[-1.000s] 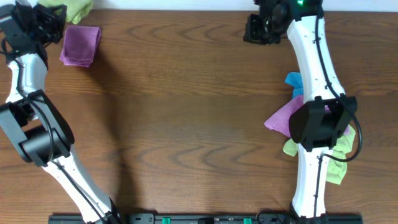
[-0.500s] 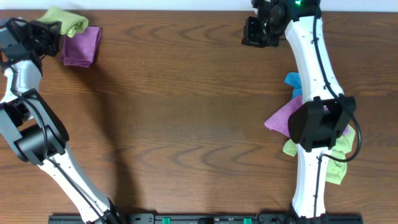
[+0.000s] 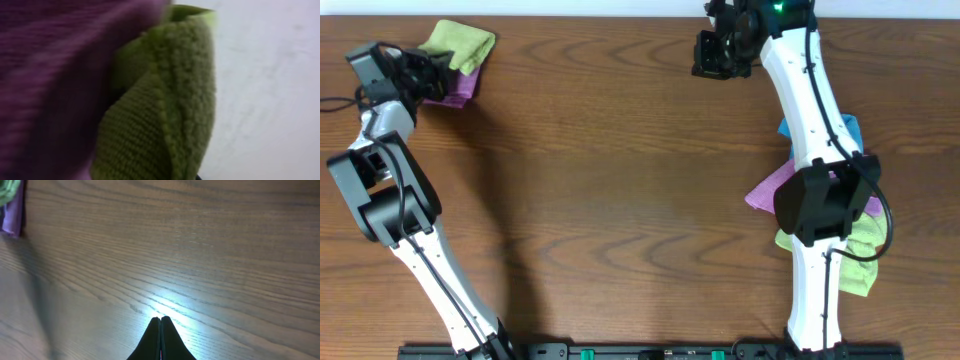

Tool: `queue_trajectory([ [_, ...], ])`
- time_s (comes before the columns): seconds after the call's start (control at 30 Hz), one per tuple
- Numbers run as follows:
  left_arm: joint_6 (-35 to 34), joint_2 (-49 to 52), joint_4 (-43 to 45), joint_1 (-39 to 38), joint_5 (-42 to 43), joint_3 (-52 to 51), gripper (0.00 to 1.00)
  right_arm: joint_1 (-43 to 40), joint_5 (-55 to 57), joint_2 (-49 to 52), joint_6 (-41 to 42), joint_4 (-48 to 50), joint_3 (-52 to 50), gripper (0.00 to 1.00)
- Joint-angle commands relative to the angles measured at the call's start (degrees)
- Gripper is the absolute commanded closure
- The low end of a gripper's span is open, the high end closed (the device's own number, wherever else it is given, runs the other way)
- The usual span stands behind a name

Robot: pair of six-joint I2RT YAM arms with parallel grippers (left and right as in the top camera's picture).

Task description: Fold the cloth

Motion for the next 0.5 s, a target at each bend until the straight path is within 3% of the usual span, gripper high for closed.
queue_trajectory([
  [0.0, -0.2, -0.3, 0.3, 0.9, 1.4, -0.1, 0.94, 0.8, -0.4, -0.3, 0.7, -0.2, 0.4, 0.98],
  [0.1, -0.2, -0.3, -0.5, 1.8, 2.8, -0.1, 0.94, 1.0, -0.4, -0.3, 0.8, -0.2, 0.4, 0.98],
  [0.13, -0.2, -0.3, -1.0, 2.1, 3.4, -0.1, 0.85, 1.0, -0.4, -0.3, 0.8, 0.0, 0.4, 0.99],
  [0.27, -0.5, -0.5, -5.0, 3.7, 6.6, -0.1, 0.10, 1.2, -0.4, -0.3, 1.2, 0.9, 0.4, 0.99],
  [0.3, 0.2, -0.8, -6.2, 4.3, 7.2, -0.1, 0.04, 1.2, -0.4, -0.3, 1.2, 1.0, 0.4, 0.98],
  [0.47, 8.8, -4.7, -15.4, 6.9, 8.8, -0.1, 0.04, 1.4, -0.4, -0.3, 1.2, 1.0, 0.4, 0.98],
])
